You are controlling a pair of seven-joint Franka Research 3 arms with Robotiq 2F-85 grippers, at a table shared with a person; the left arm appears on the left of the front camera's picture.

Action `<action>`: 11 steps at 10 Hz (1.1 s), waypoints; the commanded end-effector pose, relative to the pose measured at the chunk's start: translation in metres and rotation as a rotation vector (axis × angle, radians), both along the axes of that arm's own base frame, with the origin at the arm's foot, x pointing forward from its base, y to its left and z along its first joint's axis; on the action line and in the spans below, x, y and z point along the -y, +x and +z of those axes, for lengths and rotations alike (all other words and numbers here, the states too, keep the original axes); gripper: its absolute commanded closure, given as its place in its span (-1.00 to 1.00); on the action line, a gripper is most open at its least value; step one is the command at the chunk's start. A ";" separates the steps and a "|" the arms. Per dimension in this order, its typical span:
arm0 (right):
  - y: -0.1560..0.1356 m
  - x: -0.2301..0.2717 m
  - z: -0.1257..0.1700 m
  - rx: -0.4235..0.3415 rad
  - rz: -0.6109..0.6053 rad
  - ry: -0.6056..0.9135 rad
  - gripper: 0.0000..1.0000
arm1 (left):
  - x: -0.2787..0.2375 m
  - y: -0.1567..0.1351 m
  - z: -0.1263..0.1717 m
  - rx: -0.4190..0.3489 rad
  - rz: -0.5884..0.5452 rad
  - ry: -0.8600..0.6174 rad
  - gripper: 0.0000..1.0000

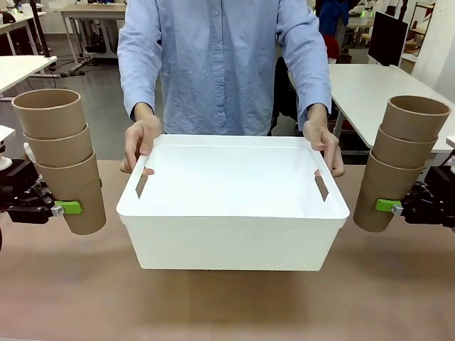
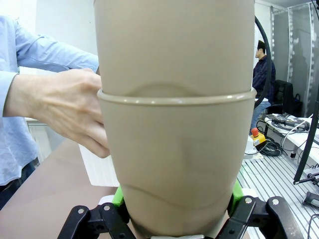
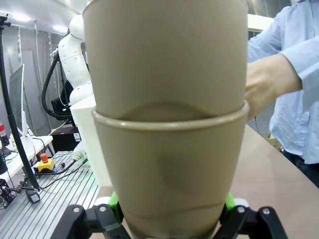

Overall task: Stack the cups and store them in the basket.
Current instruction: Place the stack of Reusable plastic cups into the Pantry Basket.

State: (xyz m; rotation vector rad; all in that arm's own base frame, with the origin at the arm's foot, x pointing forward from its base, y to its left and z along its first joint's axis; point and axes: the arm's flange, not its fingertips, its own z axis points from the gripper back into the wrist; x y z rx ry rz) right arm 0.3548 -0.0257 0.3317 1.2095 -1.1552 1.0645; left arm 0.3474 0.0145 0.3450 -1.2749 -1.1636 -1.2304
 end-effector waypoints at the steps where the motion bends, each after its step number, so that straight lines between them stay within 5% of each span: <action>1: 0.000 0.000 0.003 0.007 0.000 0.000 -0.67 | 0.001 0.000 0.003 0.004 -0.003 -0.012 -0.70; 10: 0.000 0.000 0.000 0.000 0.000 0.000 -0.68 | 0.001 0.000 0.003 0.004 -0.003 -0.012 -0.70; 11: -0.013 -0.005 0.017 -0.002 -0.001 -0.016 -0.68 | 0.001 0.000 0.003 0.004 -0.003 -0.012 -0.70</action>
